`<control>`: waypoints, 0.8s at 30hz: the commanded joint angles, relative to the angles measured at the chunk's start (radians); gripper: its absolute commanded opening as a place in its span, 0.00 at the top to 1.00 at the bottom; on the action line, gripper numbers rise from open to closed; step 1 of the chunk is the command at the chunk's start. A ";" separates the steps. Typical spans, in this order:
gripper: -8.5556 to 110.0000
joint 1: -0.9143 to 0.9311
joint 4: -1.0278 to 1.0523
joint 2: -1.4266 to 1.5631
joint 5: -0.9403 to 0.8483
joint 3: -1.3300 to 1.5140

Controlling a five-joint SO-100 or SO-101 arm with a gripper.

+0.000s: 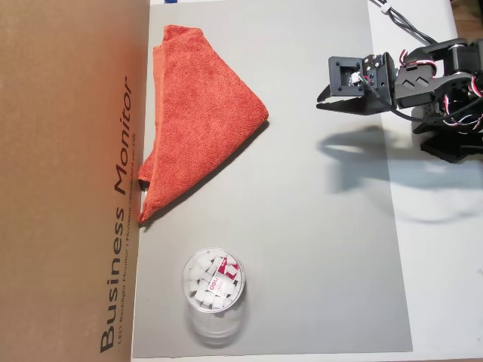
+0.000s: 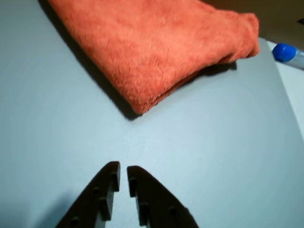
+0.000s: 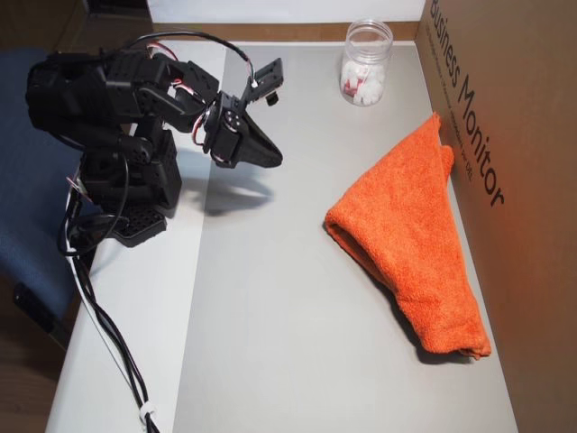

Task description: Fold the blanket.

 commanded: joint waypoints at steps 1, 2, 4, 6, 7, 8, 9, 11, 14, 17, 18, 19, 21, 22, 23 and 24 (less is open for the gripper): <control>0.93 -0.009 0.064 0.064 0.002 0.008; 0.93 -0.009 0.098 0.083 0.003 0.014; 0.93 -0.009 0.170 0.120 0.003 0.018; 0.93 -0.009 0.229 0.158 0.005 0.028; 0.93 -0.009 0.250 0.178 0.005 0.037; 0.93 -0.009 0.272 0.198 0.005 0.048; 0.93 -0.009 0.288 0.219 0.005 0.061; 0.93 -0.009 0.316 0.262 0.005 0.092; 0.93 -0.005 0.362 0.322 0.005 0.135; 0.93 -0.006 0.410 0.347 0.005 0.144; 0.93 -0.006 0.430 0.353 0.005 0.144; 0.93 -0.008 0.451 0.359 0.005 0.144; 0.93 -0.009 0.494 0.362 0.005 0.144; 0.93 -0.009 0.514 0.362 0.005 0.144; 0.93 -0.009 0.534 0.362 0.005 0.144; 0.93 -0.009 0.552 0.364 0.005 0.144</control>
